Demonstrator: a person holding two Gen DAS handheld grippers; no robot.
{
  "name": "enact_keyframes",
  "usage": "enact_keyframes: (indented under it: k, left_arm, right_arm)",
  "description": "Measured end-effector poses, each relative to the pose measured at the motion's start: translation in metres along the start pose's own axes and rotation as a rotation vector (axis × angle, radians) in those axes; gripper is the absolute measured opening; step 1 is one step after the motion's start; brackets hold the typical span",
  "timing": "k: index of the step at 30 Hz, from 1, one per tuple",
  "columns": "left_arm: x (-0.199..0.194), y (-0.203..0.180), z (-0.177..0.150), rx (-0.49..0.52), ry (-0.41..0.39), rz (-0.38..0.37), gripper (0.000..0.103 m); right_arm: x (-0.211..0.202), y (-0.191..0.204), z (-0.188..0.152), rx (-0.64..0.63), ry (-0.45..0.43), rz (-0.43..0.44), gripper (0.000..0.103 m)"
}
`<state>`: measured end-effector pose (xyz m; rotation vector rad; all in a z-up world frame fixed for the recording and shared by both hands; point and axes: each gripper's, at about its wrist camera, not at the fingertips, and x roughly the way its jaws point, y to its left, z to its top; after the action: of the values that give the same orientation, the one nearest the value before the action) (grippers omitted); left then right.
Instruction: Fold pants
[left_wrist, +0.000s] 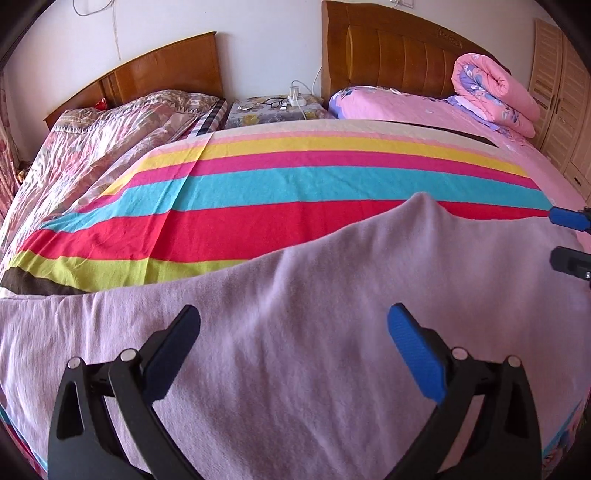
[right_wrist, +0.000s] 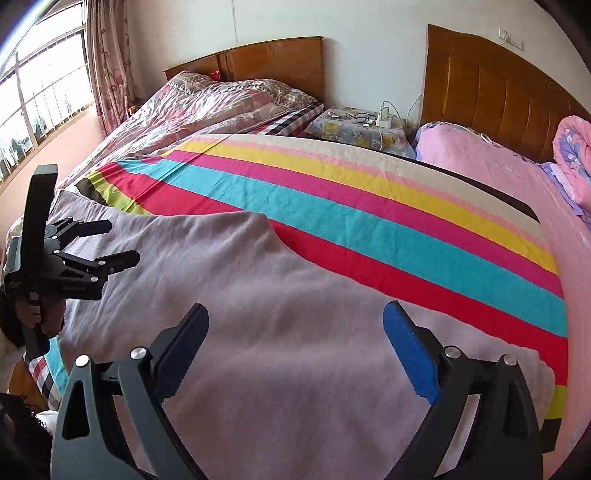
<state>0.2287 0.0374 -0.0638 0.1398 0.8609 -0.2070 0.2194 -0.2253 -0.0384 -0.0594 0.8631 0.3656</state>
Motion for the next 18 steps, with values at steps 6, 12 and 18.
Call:
enact_keyframes:
  k: [6,12,18]
  left_arm:
    - [0.041,-0.004,0.009,0.056,0.039,0.043,0.102]
    - [0.015,0.039,0.009,-0.064,-0.063,-0.006,0.102]
    - [-0.044,0.152,-0.025,-0.268,-0.14,0.106,0.102]
  right_arm:
    - [0.068,0.019,0.025,0.054,0.066,0.041,0.092]
    - [0.094,0.021,0.022,0.045,0.108,-0.06,0.092]
    - [0.075,0.04,0.032,0.102,0.035,-0.061,0.092]
